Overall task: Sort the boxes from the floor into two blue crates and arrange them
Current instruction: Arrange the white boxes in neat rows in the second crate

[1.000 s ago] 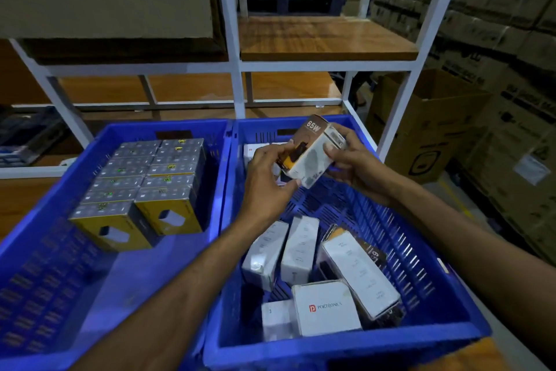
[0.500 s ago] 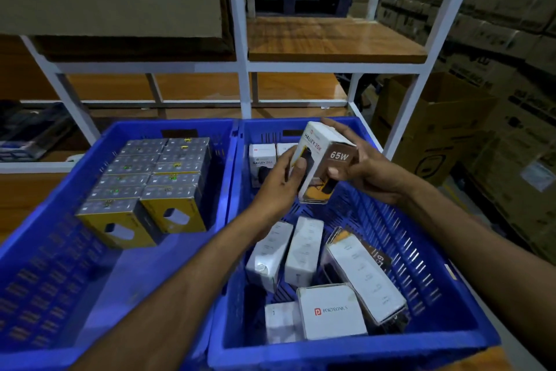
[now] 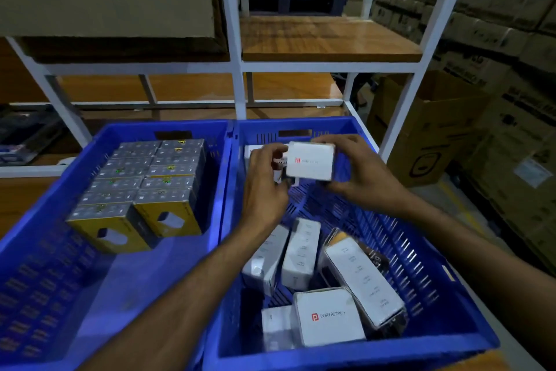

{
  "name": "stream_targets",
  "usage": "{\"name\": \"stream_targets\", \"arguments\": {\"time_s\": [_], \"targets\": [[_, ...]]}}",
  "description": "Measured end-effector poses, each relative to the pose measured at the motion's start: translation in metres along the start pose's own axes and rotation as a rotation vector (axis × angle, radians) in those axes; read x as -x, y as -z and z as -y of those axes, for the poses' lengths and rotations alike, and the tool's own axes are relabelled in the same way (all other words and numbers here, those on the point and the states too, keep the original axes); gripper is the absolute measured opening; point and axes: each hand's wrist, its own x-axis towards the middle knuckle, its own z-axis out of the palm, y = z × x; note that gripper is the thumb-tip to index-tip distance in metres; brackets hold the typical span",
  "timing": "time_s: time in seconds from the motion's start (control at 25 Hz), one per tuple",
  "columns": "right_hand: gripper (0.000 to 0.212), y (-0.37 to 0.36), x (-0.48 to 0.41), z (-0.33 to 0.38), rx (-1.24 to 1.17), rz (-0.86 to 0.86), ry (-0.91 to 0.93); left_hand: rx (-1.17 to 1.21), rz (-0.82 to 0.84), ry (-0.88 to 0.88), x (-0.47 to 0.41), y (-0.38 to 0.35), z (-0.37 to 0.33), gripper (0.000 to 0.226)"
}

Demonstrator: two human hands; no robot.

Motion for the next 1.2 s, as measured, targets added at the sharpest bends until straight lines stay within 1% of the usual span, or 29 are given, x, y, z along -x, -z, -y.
{"name": "stream_targets", "arguments": {"time_s": [0.08, 0.12, 0.2, 0.24, 0.28, 0.36, 0.48, 0.6, 0.68, 0.76, 0.84, 0.88, 0.92, 0.96, 1.08, 1.12, 1.2], "targets": [[0.072, -0.003, 0.003, -0.008, 0.296, -0.057, 0.162, -0.016, -0.132, 0.029, -0.001, 0.005, 0.0, 0.05], [0.069, -0.005, 0.004, -0.011, 0.385, -0.086, 0.208, -0.004, -0.176, 0.053, -0.002, 0.007, 0.001, 0.048], [0.062, -0.009, 0.007, -0.013, 0.49, -0.122, 0.262, 0.041, -0.219, 0.102, -0.002, 0.009, 0.003, 0.046], [0.06, -0.011, 0.006, -0.013, 0.522, -0.134, 0.255, 0.054, -0.23, 0.121, -0.002, 0.009, 0.003, 0.045], [0.061, -0.012, 0.004, -0.017, 0.537, -0.132, 0.193, 0.06, -0.236, 0.136, -0.003, 0.009, 0.004, 0.044], [0.065, -0.011, -0.008, -0.026, 0.481, -0.084, -0.034, 0.077, -0.246, 0.164, -0.004, 0.01, 0.004, 0.042], [0.059, -0.018, -0.041, -0.058, 0.338, 0.08, -0.352, 0.092, -0.232, 0.206, -0.007, 0.01, 0.007, 0.04], [0.068, -0.039, -0.078, -0.081, 0.344, 0.261, -0.686, 0.111, -0.192, 0.23, -0.008, 0.007, 0.011, 0.039], [0.073, -0.058, -0.095, -0.096, 0.346, 0.291, -0.821, 0.125, -0.173, 0.237, -0.008, 0.007, 0.011, 0.036], [0.068, -0.075, -0.106, -0.112, 0.281, 0.207, -0.862, 0.13, -0.157, 0.237, -0.009, 0.007, 0.009, 0.033], [0.052, -0.085, -0.111, -0.124, 0.102, 0.041, -0.863, 0.127, -0.153, 0.235, -0.008, 0.007, 0.007, 0.03], [0.046, -0.089, -0.111, -0.129, 0.049, -0.035, -0.864, 0.125, -0.155, 0.232, -0.008, 0.007, 0.006, 0.029], [0.043, -0.091, -0.11, -0.133, 0.041, -0.071, -0.867, 0.123, -0.161, 0.231, -0.009, 0.007, 0.007, 0.028], [0.043, -0.094, -0.109, -0.136, 0.071, -0.066, -0.864, 0.124, -0.166, 0.231, -0.01, 0.008, 0.008, 0.027], [0.044, -0.097, -0.106, -0.135, 0.198, 0.028, -0.845, 0.111, -0.147, 0.225, -0.012, 0.007, 0.012, 0.027], [0.045, -0.094, -0.107, -0.133, 0.206, 0.029, -0.873, 0.098, -0.137, 0.221, -0.012, 0.006, 0.013, 0.027], [0.043, -0.084, -0.107, -0.124, 0.179, -0.026, -0.959, 0.076, -0.114, 0.196, -0.011, 0.008, 0.009, 0.025]]}}
